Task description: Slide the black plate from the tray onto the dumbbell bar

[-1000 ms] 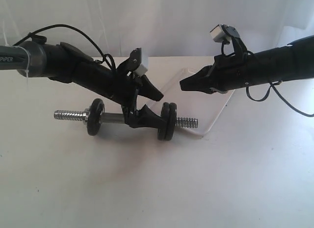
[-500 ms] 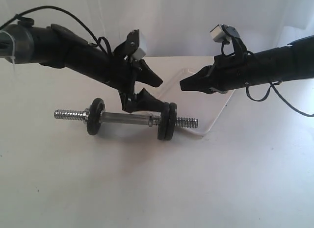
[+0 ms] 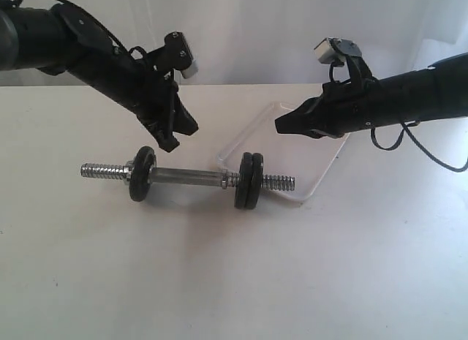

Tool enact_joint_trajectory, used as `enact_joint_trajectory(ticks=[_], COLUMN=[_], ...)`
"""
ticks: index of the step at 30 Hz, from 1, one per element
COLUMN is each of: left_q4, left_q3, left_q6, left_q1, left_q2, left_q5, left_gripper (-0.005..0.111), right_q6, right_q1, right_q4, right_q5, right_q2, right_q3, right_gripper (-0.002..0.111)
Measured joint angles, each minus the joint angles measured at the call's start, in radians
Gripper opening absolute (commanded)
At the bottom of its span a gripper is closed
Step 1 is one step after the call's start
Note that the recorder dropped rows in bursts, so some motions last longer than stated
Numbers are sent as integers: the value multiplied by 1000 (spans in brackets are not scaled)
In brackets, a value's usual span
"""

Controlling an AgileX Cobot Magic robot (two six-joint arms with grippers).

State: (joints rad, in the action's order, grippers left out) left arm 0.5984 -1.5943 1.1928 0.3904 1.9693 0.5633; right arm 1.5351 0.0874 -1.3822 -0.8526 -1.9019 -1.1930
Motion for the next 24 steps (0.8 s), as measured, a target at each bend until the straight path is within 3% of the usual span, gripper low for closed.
enact_joint_trajectory(ticks=[8,14,19,24], left_q4=[-272,-591,-628,-646], left_q3=[0,0,0,0], left_q6=[-492,-921,-1033,-1078], left_q1=[-5,-5,-7,-9], left_q2=[-37,-39,-39,-39], left_q5=[-66,-32,-6,74], left_gripper=[0,0,0,0], right_q6=[-235,-656,-977,-1372], right_q1=[47,128,138,140], right_q4=[119,501,879,1344], right_q5=[273,411,395,266], right_q2=[0,0,0,2], right_q3=[-43,-111,-123,-123], right_gripper=[0,0,0,0])
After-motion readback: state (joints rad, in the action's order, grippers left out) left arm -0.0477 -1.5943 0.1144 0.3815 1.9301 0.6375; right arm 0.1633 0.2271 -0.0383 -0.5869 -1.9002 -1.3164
